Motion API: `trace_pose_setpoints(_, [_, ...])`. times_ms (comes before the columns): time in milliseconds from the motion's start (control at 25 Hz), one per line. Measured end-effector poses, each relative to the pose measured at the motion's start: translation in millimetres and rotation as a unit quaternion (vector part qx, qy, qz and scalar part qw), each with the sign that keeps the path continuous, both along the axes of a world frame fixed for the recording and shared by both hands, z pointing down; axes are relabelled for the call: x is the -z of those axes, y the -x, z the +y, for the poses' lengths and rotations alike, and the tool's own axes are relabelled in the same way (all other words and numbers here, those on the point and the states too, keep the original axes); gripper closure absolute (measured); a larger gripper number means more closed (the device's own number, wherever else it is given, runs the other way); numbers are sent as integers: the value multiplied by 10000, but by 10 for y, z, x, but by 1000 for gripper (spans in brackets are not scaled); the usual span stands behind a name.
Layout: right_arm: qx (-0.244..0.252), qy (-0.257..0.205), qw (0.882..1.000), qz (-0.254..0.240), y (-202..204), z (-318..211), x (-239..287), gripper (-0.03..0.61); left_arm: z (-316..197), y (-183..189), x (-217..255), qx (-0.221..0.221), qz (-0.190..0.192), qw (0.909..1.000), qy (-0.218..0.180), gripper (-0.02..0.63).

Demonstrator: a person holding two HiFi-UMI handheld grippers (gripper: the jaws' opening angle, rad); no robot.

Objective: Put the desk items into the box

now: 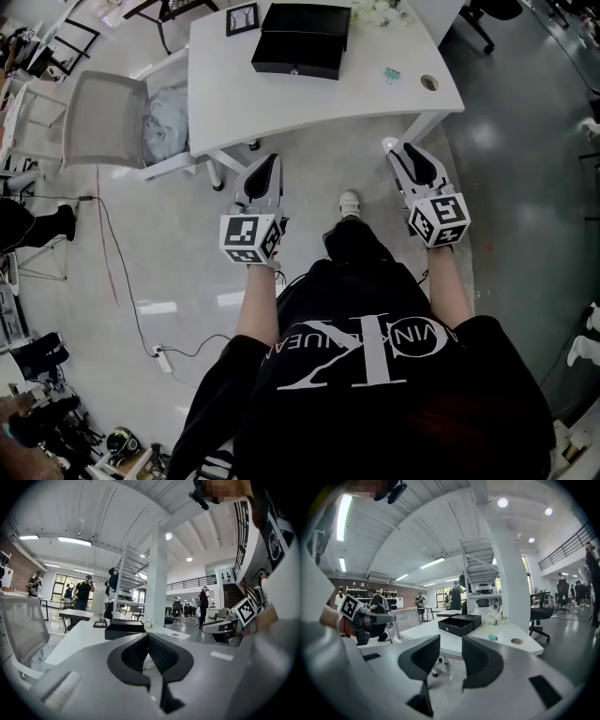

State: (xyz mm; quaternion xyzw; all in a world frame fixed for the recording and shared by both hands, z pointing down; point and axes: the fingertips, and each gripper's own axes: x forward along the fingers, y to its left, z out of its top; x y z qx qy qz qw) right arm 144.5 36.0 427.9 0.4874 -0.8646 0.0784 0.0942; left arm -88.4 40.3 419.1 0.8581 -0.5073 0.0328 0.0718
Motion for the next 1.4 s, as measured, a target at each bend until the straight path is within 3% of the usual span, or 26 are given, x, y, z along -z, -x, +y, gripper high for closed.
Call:
trace_pose_setpoints(800, [184,512,9978,374,-269,-1463,-329,463,-1368,-447,-324,-100,123,9987,481,604])
trace_pose_setpoints(1400, [270,862,9880,1252,-523,-2118,-725,463,-1882,-700,-557,-99,107,9963,842,604])
